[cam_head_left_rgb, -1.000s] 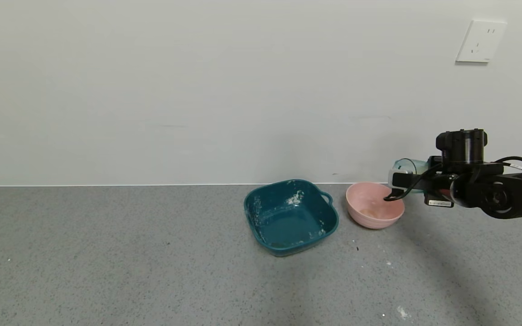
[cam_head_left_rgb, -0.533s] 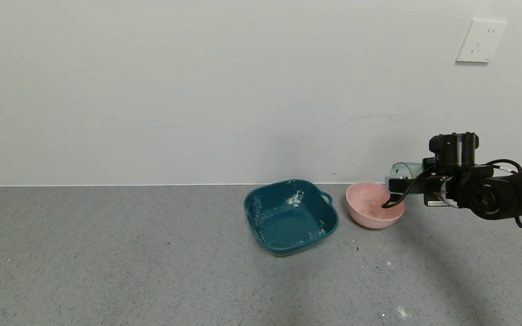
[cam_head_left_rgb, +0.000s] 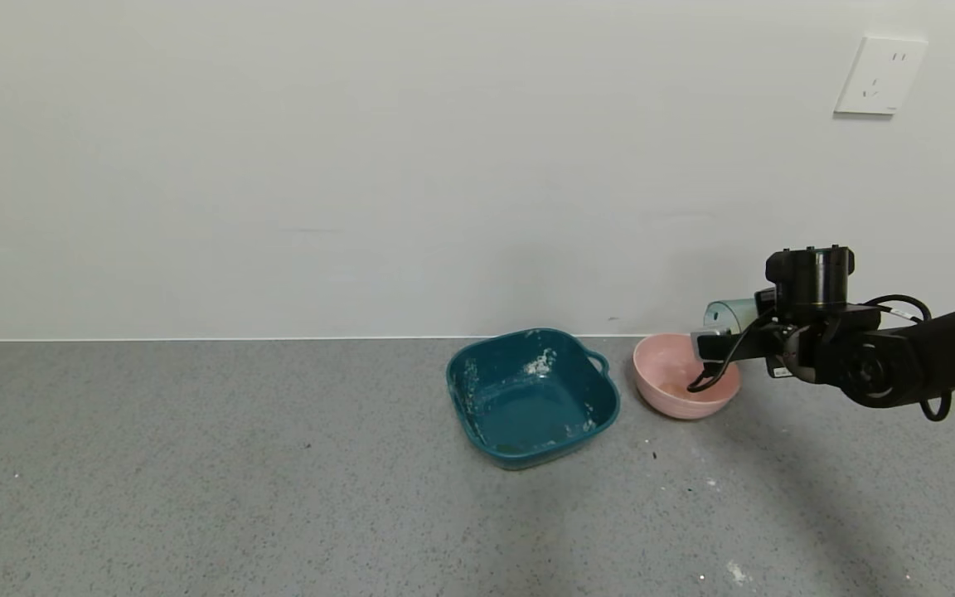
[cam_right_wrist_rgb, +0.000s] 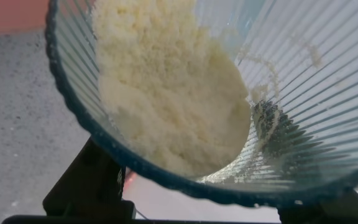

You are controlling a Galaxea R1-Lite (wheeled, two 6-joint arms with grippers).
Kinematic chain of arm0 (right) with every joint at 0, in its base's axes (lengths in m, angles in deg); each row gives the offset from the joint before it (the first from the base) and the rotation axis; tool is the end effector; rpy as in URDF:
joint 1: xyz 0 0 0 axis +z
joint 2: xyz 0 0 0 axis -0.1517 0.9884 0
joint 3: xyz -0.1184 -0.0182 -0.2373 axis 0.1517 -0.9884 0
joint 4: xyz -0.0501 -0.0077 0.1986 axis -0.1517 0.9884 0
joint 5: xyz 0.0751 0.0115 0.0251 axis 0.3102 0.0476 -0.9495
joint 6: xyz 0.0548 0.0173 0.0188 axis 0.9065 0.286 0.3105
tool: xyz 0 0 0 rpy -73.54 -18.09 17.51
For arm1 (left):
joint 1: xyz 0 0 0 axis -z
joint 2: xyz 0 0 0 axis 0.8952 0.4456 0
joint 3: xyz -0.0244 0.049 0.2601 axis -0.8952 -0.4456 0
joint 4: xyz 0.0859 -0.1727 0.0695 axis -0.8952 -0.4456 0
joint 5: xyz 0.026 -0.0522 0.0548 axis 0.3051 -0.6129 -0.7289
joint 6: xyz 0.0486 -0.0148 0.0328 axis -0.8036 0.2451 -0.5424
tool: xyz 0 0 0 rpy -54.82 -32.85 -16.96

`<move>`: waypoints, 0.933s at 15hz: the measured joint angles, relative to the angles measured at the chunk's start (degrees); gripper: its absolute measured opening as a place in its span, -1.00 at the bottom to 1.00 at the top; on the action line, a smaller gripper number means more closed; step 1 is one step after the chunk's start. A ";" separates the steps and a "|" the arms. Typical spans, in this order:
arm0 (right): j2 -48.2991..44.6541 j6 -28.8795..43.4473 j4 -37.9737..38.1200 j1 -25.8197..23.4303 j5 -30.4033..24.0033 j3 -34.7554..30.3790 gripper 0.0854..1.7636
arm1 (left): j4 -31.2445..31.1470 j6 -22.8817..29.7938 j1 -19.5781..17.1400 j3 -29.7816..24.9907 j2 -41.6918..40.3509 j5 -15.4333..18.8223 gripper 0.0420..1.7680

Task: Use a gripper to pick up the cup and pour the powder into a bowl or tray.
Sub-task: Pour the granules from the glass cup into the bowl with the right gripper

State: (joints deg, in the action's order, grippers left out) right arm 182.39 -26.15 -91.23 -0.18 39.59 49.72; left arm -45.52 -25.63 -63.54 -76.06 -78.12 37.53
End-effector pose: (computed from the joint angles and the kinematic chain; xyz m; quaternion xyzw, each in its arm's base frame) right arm 0.4310 0.0330 0.0830 -0.7643 0.2694 0.0134 0.5857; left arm 0.0650 0.0000 0.0758 0.0055 0.0022 0.0006 1.0000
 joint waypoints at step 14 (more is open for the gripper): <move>0.44 -4.99 -0.72 6.44 5.49 1.79 0.46 | 0.00 0.02 0.00 0.00 0.00 0.00 0.94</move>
State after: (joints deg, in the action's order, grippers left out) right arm 182.83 -31.13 -91.94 6.26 45.08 51.51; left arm -45.52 -25.60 -63.54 -76.06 -78.12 37.53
